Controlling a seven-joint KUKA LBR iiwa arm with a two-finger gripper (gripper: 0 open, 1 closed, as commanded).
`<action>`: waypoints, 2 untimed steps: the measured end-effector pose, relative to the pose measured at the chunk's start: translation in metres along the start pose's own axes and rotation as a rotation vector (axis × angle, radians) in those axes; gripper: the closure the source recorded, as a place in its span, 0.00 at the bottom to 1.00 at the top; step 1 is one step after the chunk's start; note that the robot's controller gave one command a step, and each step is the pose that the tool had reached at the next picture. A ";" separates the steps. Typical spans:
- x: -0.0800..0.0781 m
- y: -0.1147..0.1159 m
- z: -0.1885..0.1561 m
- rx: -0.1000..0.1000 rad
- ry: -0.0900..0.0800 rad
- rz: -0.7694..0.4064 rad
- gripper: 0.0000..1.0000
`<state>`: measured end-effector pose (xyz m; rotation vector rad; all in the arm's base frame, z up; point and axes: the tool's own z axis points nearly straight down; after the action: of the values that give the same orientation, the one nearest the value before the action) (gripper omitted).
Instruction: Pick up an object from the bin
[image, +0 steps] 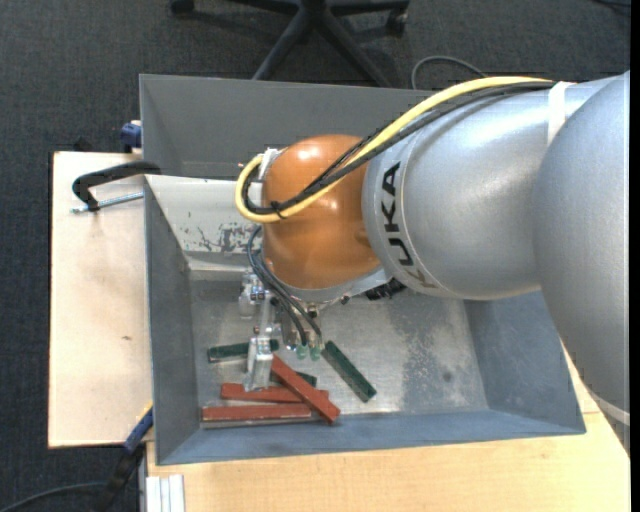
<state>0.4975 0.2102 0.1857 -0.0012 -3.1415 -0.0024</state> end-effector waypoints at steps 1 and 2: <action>-0.021 -0.009 0.119 0.002 0.007 0.121 0.00; -0.022 -0.008 0.115 -0.001 0.000 0.121 1.00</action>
Offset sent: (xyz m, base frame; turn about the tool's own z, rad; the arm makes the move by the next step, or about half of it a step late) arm 0.0219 -0.0092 -0.1157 0.1217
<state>0.5199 0.2022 0.0708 -0.1916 -3.1356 -0.0033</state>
